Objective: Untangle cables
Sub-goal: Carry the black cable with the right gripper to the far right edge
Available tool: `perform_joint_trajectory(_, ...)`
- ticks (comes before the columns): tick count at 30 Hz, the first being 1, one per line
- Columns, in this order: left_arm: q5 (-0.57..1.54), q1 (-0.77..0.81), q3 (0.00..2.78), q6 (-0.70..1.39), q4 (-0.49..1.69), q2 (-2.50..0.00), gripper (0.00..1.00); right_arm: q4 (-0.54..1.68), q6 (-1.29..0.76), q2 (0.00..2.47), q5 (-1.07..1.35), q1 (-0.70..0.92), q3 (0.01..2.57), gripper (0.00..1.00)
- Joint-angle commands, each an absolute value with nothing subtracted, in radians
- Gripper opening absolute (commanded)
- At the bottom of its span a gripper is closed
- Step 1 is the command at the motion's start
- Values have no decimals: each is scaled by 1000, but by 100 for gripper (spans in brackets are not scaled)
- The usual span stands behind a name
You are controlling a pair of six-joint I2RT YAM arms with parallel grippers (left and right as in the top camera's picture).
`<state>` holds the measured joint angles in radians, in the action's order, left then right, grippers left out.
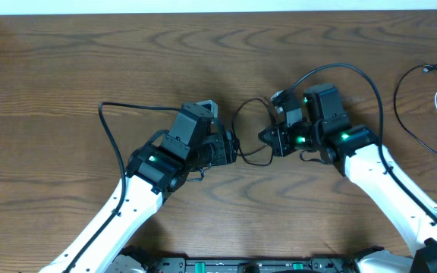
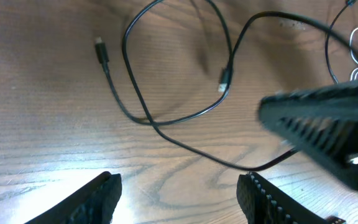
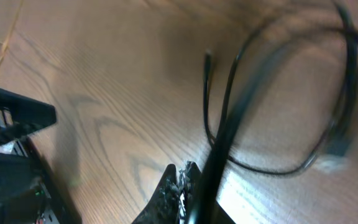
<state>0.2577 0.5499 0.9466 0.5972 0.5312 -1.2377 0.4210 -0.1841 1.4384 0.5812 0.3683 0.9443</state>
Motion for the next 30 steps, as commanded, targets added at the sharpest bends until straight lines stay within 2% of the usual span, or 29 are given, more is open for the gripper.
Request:
perform_joint_trajectory(1,246,544,941,576,553,-1223,64,453,-127,1406,604,319,1067,1)
perform_joint_trajectory(9,216,541,941,569,618,-1223,64,743,-69,1406,418,211,1408,1)
perform_joint_trajectory(12,216,535,941,569,635,-1223,64,847,-27,1406,304,111,1594,1)
perform_joint_trajectory(20,216,533,941,569,645,-1223,64,739,-48,1406,260,-141,1847,1)
perform_joint_trajectory(24,216,533,941,569,647,-1223,64,681,-48,1407,247,-208,1864,1)
perform_joint_trajectory(30,216,533,941,569,648,-1223,64,766,-47,1456,51,-241,1864,1)
